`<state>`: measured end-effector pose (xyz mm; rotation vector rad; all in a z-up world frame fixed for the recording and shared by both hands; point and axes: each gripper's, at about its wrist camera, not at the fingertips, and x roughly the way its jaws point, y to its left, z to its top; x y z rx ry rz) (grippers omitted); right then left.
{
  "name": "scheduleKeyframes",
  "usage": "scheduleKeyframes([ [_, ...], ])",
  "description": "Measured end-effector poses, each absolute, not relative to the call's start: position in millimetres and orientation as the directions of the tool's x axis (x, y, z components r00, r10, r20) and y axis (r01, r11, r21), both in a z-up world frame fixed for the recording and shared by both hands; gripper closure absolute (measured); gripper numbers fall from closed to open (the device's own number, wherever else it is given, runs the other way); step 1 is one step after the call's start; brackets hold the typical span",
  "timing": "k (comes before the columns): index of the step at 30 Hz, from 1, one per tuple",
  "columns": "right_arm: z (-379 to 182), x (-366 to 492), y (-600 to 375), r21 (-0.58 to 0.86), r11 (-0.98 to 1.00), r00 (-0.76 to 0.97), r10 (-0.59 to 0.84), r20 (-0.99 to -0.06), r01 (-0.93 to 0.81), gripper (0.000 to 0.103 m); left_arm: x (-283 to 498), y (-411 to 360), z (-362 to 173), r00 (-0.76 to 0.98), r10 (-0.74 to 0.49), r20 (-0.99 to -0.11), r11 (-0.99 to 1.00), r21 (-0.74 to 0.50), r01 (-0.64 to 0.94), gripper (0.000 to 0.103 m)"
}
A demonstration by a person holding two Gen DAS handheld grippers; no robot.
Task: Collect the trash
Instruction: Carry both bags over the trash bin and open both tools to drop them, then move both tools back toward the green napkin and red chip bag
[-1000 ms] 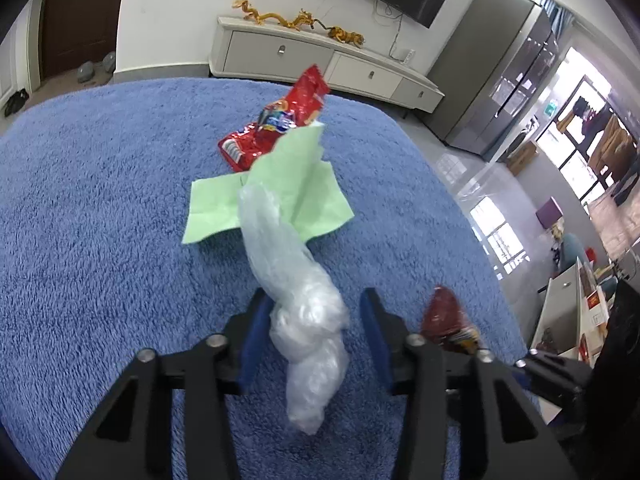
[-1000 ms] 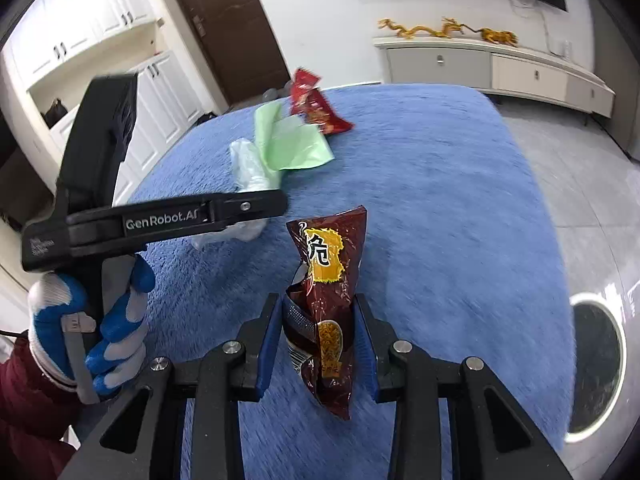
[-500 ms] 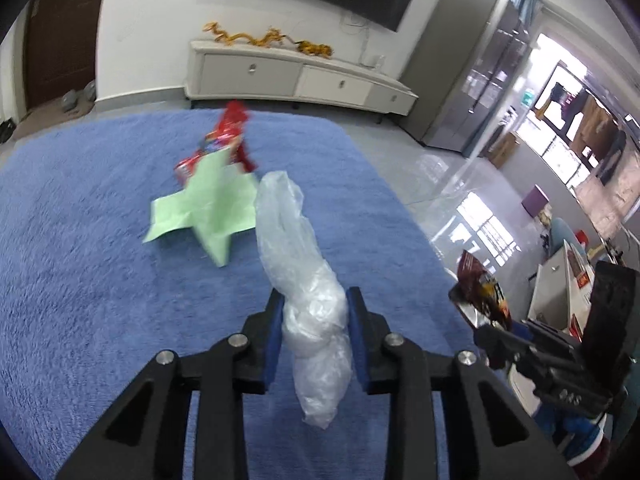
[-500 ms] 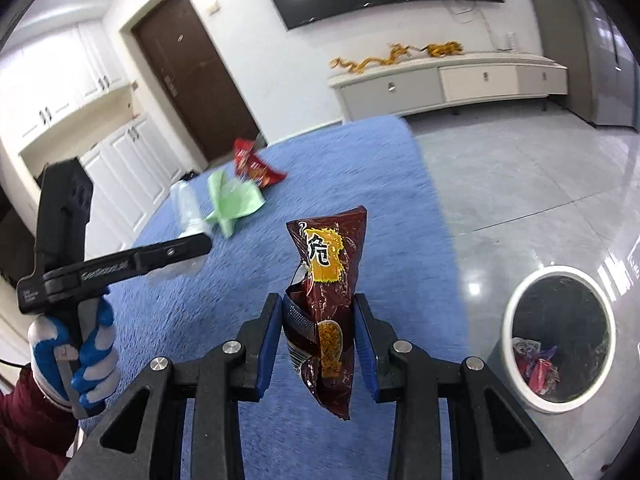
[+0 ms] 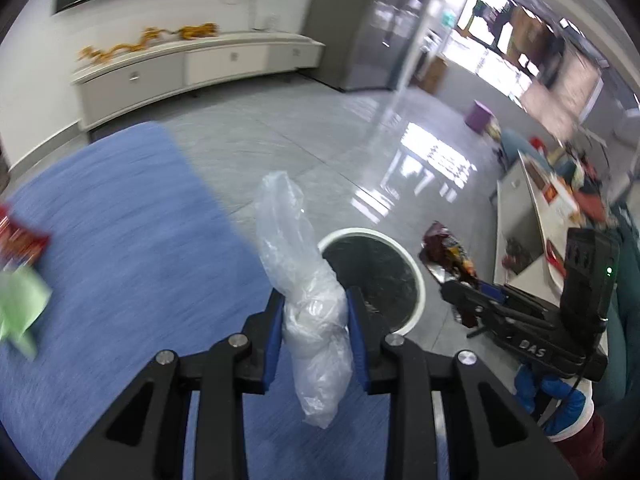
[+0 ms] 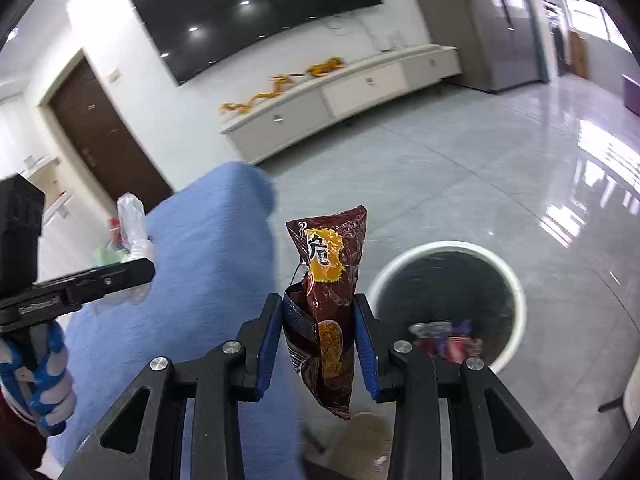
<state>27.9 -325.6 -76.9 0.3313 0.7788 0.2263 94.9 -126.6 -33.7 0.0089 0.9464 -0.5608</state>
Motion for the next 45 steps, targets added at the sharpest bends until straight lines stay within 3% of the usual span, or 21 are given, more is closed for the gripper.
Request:
scheduleKeyframes([
  [11, -117, 79, -393, 0.356, 0.929, 0.670, 0.202, -0.714, 0.099, 0.065, 173, -263, -58, 0.319, -0.525, -0.789, 0.789, -0.310, 0.531, 0.073],
  [14, -129, 82, -406, 0.337, 0.930, 0.661, 0.164, -0.733, 0.144, 0.049, 186, -284, -64, 0.299, -0.536, -0.789, 0.777, -0.324, 0.540, 0.062],
  [15, -134, 83, -411, 0.336, 0.928, 0.657, 0.154, -0.738, 0.160, 0.048, 189, -288, -65, 0.299, -0.538, -0.789, 0.778, -0.328, 0.536, 0.050],
  [16, -137, 83, -416, 0.338, 0.926, 0.655, 0.150, -0.741, 0.170, 0.045, 190, -291, -65, 0.303, -0.540, -0.785, 0.780, -0.331, 0.532, 0.045],
  [18, -143, 83, -424, 0.344, 0.918, 0.651, 0.141, -0.746, 0.195, 0.042, 193, -295, -66, 0.301, -0.542, -0.784, 0.779, -0.335, 0.531, 0.045],
  [26, -141, 63, -441, 0.366, 0.901, 0.656, 0.132, -0.743, 0.233, 0.041, 175, -283, -61, 0.328, -0.516, -0.791, 0.794, -0.298, 0.530, 0.045],
  [31, -113, 37, -445, 0.361, 0.898, 0.690, 0.095, -0.717, 0.251, 0.041, 153, -260, -47, 0.391, -0.488, -0.780, 0.813, -0.244, 0.528, 0.045],
  [45, -33, -16, -405, 0.328, 0.925, 0.766, 0.068, -0.639, 0.191, 0.039, 85, -116, -17, 0.640, -0.305, -0.705, 0.929, -0.071, 0.364, 0.045],
])
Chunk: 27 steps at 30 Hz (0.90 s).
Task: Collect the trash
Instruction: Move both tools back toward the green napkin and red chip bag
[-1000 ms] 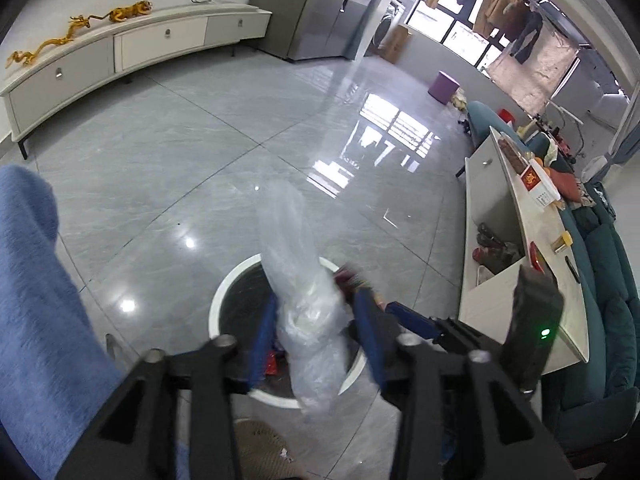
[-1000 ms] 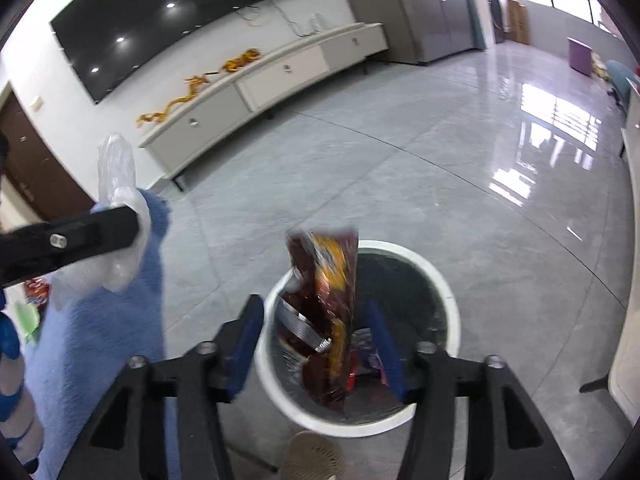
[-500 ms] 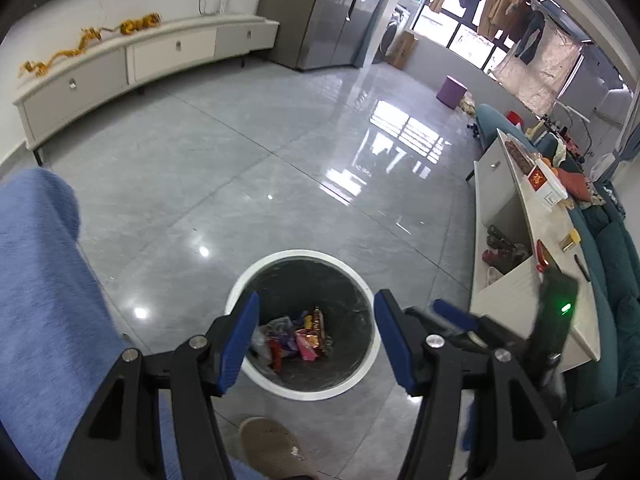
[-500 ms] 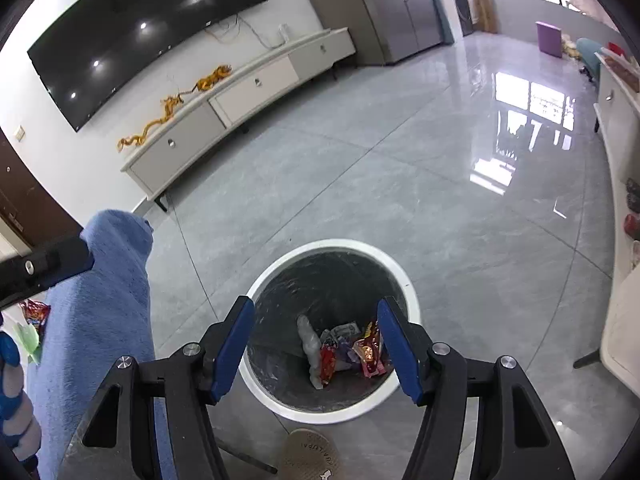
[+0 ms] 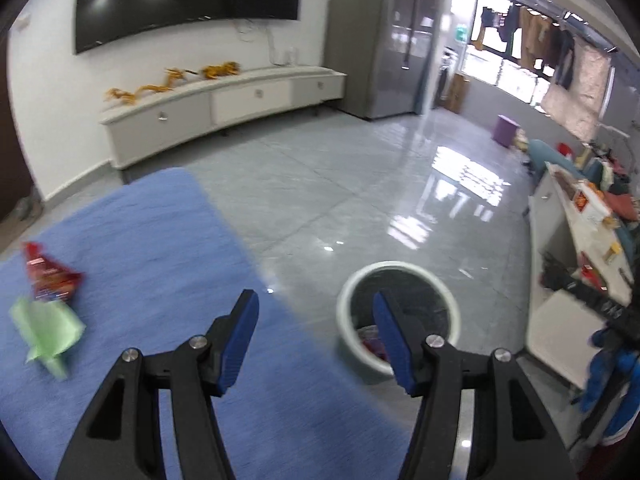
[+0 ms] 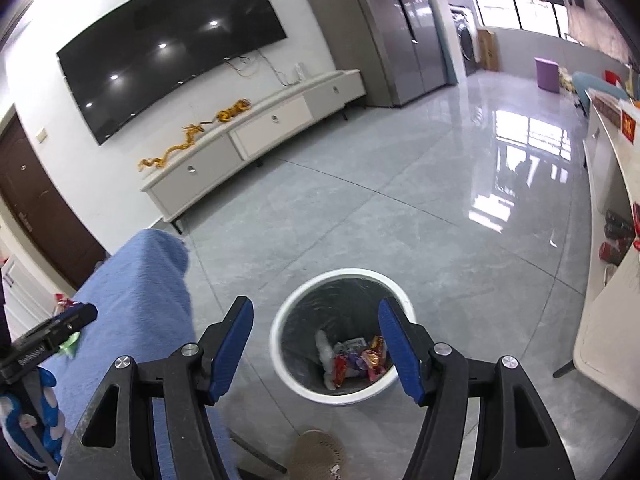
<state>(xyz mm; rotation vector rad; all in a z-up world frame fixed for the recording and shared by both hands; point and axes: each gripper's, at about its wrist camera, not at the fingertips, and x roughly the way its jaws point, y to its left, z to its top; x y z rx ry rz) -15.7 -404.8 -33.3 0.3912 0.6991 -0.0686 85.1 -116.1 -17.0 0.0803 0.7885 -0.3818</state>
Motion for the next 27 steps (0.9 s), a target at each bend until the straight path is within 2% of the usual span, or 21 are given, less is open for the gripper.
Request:
scheduleKeyframes([
  [4, -26, -15, -375, 0.336, 0.933, 0.762, 0.125, -0.635, 0.126, 0.039, 69, -69, -13, 0.664, -0.241, -0.708, 0.956, -0.054, 0.289, 0.045],
  [10, -17, -7, -319, 0.298, 0.955, 0.736, 0.188, -0.650, 0.019, 0.038, 37, -2, 0, 0.746, -0.117, -0.655, 0.990, -0.019, 0.138, 0.045],
  [16, -9, 0, -260, 0.244, 0.966, 0.715, 0.230, -0.660, -0.086, 0.034, 16, 50, 1, 0.782, -0.021, -0.623, 1.000, -0.020, 0.010, 0.045],
  [27, -12, 8, -181, 0.178, 0.964, 0.669, 0.266, -0.694, -0.199, 0.033, -2, 116, -12, 0.785, 0.011, -0.620, 0.992, -0.089, -0.084, 0.045],
])
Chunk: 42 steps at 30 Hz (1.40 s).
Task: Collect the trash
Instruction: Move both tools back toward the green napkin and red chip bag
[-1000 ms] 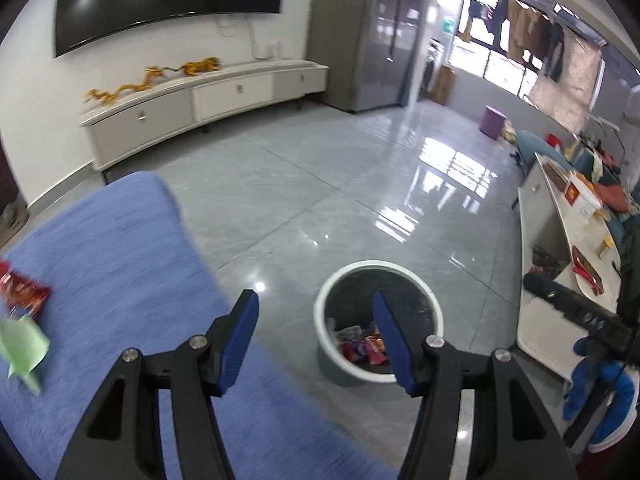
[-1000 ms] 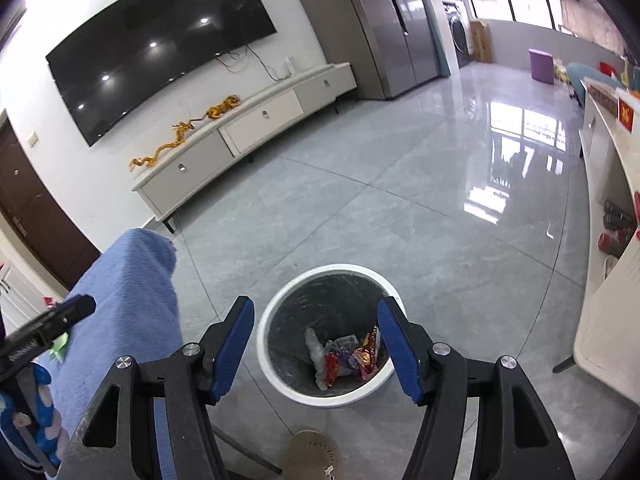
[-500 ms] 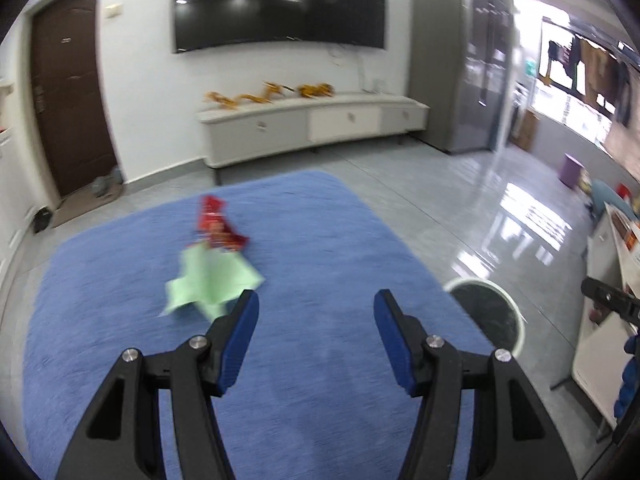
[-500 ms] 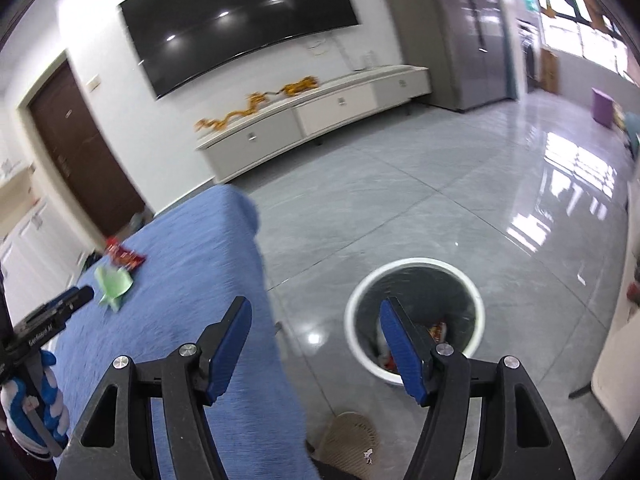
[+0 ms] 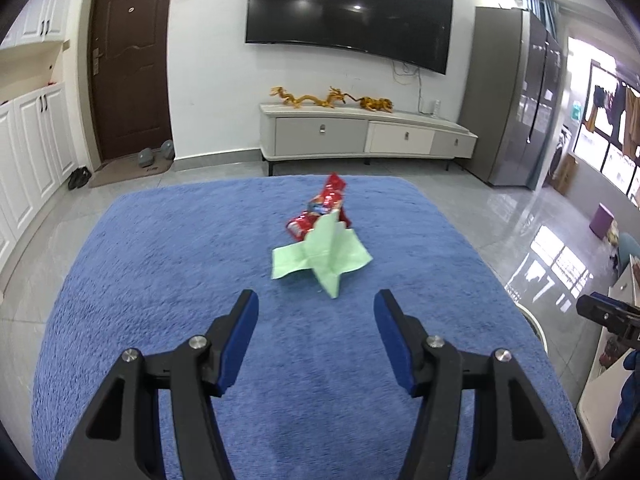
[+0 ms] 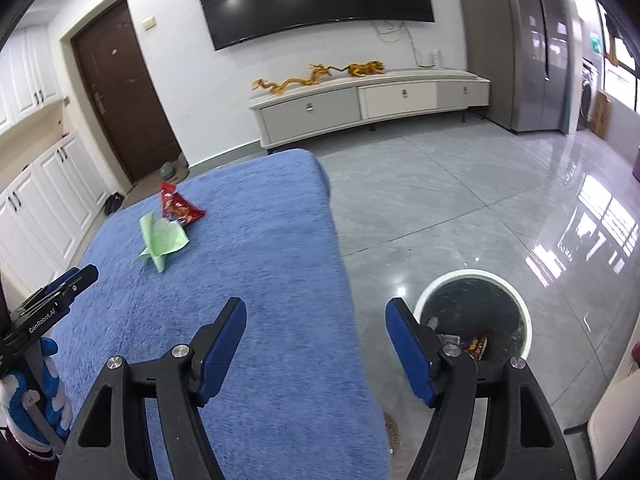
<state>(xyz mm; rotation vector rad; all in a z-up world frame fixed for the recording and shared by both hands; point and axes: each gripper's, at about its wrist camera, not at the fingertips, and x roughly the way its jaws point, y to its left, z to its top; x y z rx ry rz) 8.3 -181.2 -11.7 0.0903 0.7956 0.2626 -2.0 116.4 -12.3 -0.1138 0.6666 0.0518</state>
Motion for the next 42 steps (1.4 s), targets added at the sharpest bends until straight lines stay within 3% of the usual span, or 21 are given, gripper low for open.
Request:
scheduleKeyframes([
  [22, -28, 33, -125, 0.155, 0.954, 0.617, 0.285, -0.733, -0.257, 0.030, 6, 142, -24, 0.772, 0.021, -0.635, 0.990, -0.094, -0.104, 0.042],
  [42, -53, 66, -147, 0.214, 0.950, 0.585, 0.309, -0.750, -0.227, 0.030, 44, 124, -52, 0.715, 0.005, -0.699, 0.996, -0.061, -0.067, 0.042],
])
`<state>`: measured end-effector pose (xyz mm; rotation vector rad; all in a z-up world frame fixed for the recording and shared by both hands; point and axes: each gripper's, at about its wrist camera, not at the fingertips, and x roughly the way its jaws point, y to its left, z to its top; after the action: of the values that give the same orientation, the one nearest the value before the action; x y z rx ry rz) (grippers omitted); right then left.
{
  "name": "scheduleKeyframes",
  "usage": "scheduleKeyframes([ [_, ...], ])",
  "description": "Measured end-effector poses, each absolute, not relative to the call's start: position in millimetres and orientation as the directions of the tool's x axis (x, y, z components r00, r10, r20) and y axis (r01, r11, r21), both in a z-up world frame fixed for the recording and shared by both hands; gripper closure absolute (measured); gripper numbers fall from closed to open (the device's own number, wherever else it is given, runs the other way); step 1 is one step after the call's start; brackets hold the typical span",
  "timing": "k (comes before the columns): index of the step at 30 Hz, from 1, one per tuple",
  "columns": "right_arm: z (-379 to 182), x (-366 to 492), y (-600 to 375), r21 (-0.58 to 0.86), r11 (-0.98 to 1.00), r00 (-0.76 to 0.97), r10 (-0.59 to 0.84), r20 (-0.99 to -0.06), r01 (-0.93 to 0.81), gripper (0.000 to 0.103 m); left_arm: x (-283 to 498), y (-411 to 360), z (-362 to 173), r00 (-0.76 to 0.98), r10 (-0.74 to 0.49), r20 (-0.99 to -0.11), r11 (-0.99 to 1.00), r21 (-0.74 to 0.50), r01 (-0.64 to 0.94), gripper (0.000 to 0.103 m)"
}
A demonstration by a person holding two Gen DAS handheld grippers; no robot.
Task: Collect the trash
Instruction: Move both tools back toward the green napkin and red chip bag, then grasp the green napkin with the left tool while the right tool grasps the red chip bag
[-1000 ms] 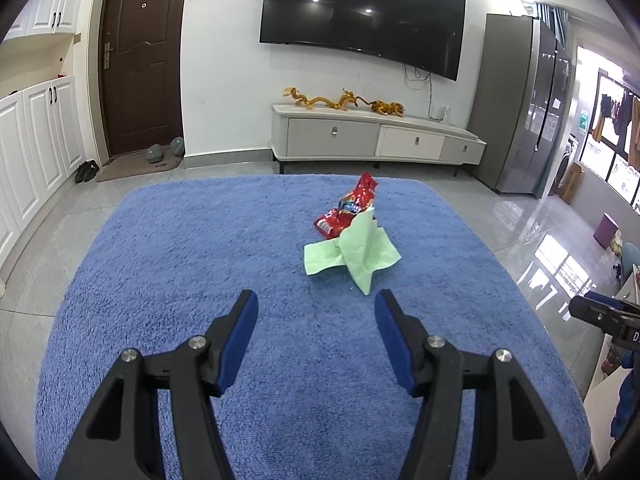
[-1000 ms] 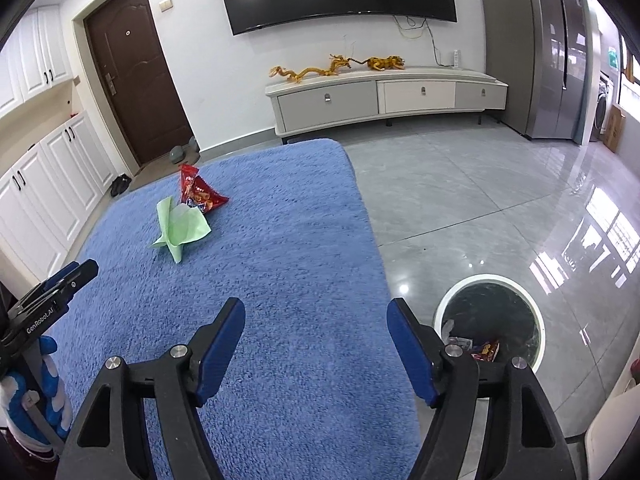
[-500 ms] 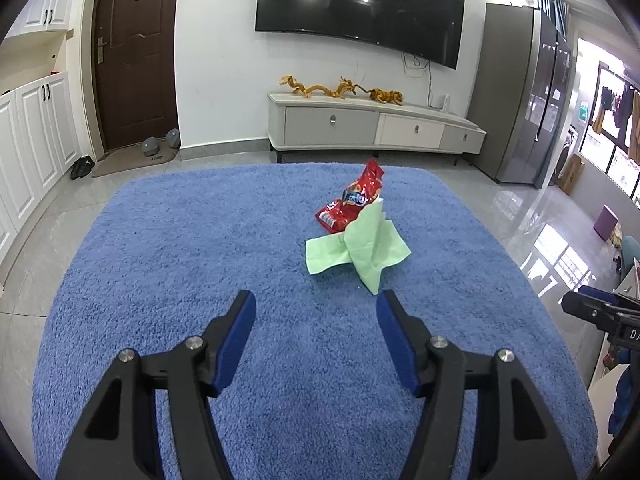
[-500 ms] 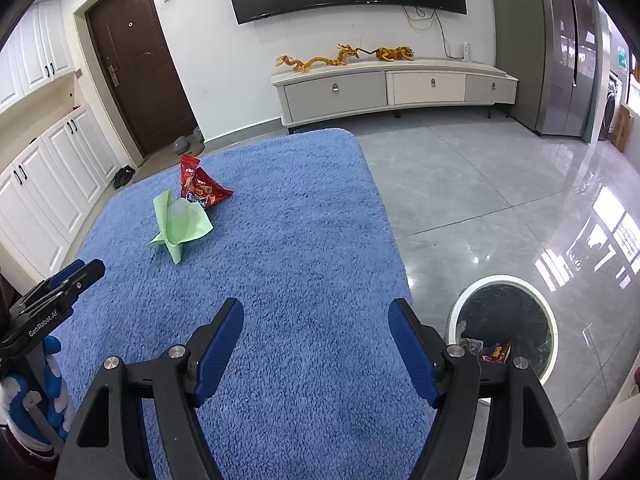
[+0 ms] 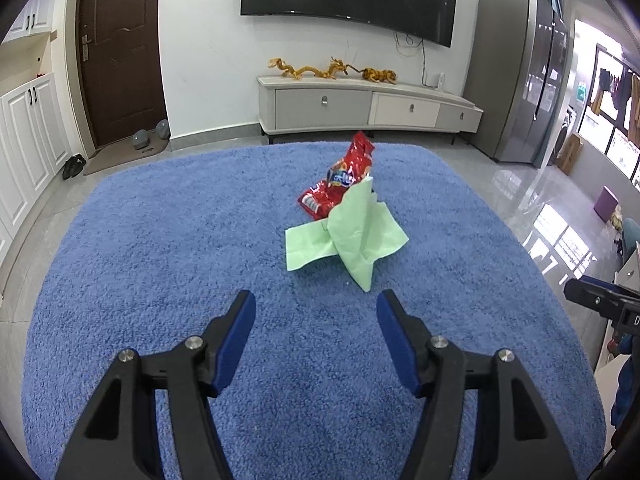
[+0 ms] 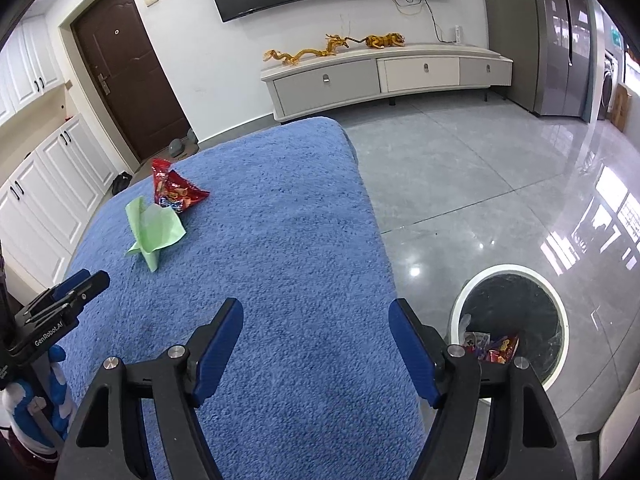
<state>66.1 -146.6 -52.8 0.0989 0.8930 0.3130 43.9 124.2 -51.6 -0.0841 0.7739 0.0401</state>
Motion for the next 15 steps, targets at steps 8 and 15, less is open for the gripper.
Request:
scheduleKeyframes([
  [8, -57, 80, -148, 0.223, 0.945, 0.577, 0.323, -0.751, -0.239, 0.029, 56, 121, -61, 0.697, -0.008, -0.717, 0.997, -0.060, -0.050, 0.042],
  [15, -56, 94, -139, 0.219, 0.940, 0.574, 0.335, -0.747, -0.263, 0.029, 68, 128, -59, 0.712, -0.054, -0.700, 0.994, -0.106, -0.028, 0.042],
])
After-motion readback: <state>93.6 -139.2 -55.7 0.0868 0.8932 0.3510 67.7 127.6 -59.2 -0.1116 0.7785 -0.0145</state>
